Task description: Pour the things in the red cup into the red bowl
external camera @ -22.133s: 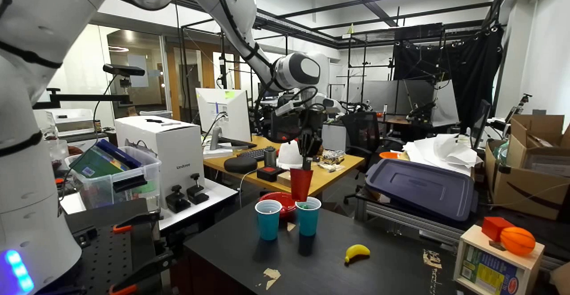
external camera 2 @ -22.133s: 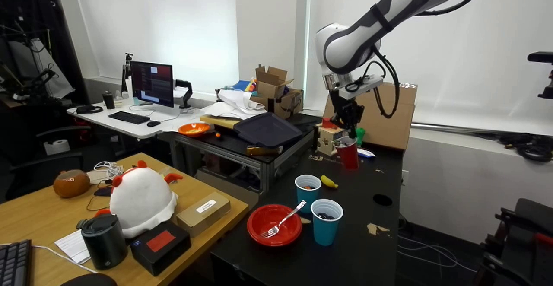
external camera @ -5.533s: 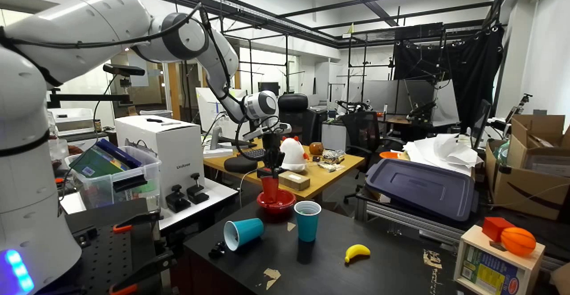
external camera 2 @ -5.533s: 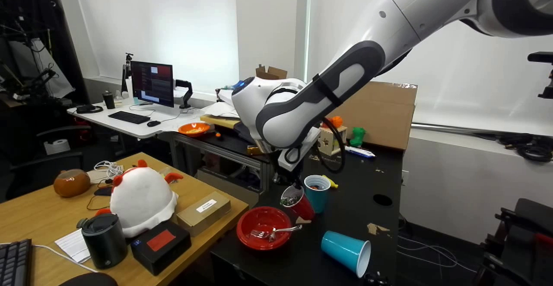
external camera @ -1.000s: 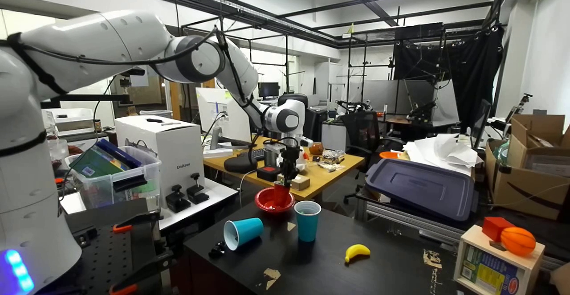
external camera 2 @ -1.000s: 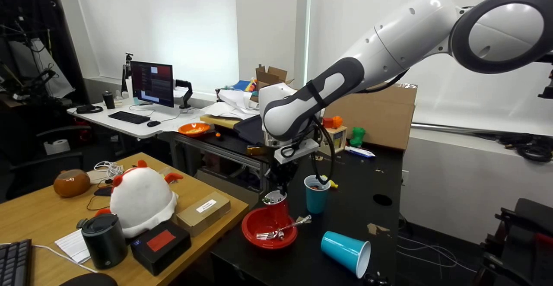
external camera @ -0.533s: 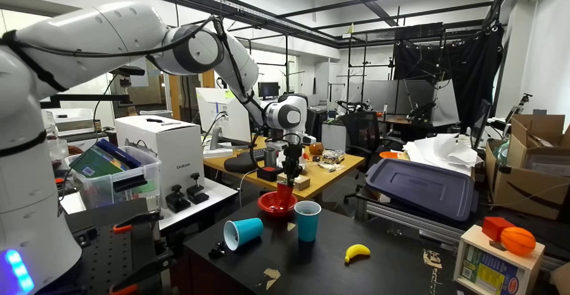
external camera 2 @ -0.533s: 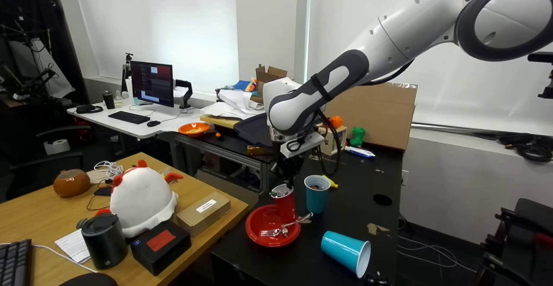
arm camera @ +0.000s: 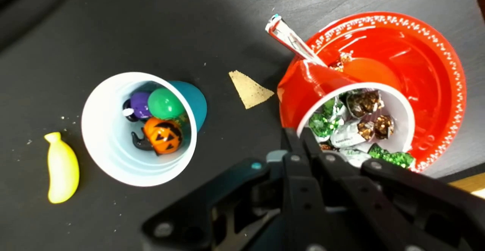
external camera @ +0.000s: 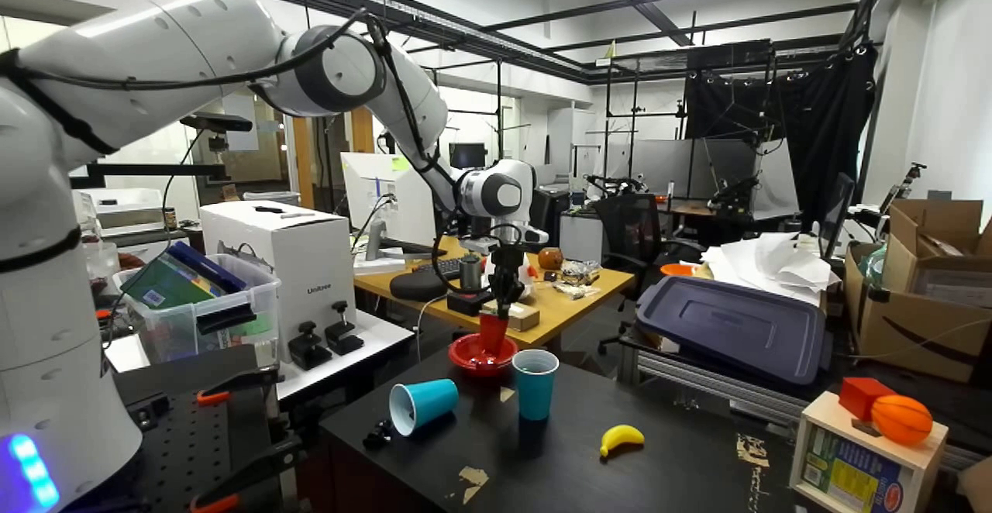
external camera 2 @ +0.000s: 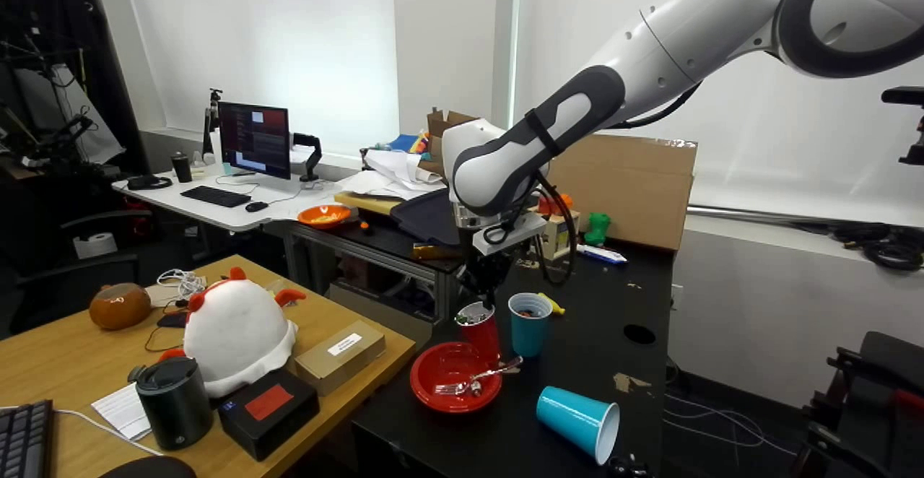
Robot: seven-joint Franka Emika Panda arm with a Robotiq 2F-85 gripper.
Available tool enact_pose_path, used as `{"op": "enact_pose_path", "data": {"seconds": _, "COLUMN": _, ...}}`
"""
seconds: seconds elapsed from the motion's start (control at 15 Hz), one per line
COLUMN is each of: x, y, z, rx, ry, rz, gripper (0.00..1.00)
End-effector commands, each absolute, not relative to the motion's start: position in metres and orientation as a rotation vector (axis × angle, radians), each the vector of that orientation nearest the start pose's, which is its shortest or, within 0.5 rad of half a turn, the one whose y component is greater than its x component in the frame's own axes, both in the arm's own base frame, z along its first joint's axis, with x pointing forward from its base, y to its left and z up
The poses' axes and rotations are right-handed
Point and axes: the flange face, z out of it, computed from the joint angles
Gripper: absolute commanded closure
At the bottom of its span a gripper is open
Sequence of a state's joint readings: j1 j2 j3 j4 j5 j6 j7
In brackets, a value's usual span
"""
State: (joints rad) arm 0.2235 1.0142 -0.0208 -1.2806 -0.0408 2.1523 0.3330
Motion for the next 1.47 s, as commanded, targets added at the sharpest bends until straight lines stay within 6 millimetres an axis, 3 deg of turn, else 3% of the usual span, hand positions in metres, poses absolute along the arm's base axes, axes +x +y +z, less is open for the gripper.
{"op": "enact_pose_path", "data": {"seconds": 0.0, "x": 0.708, "y": 0.15, "z": 0.147, "rx": -3.213, "ry": 0.105, "rz": 0.153, "gripper": 0.99}}
{"op": "enact_pose_path", "data": {"seconds": 0.27, "x": 0.715, "y": 0.155, "z": 0.157, "rx": -3.26, "ry": 0.066, "rz": 0.085, "gripper": 0.99}}
{"op": "enact_pose_path", "data": {"seconds": 0.73, "x": 0.715, "y": 0.18, "z": 0.153, "rx": -3.377, "ry": -0.137, "rz": -0.024, "gripper": 0.99}}
{"op": "enact_pose_path", "data": {"seconds": 1.4, "x": 0.723, "y": 0.202, "z": 0.173, "rx": -3.429, "ry": -0.249, "rz": -0.195, "gripper": 0.99}}
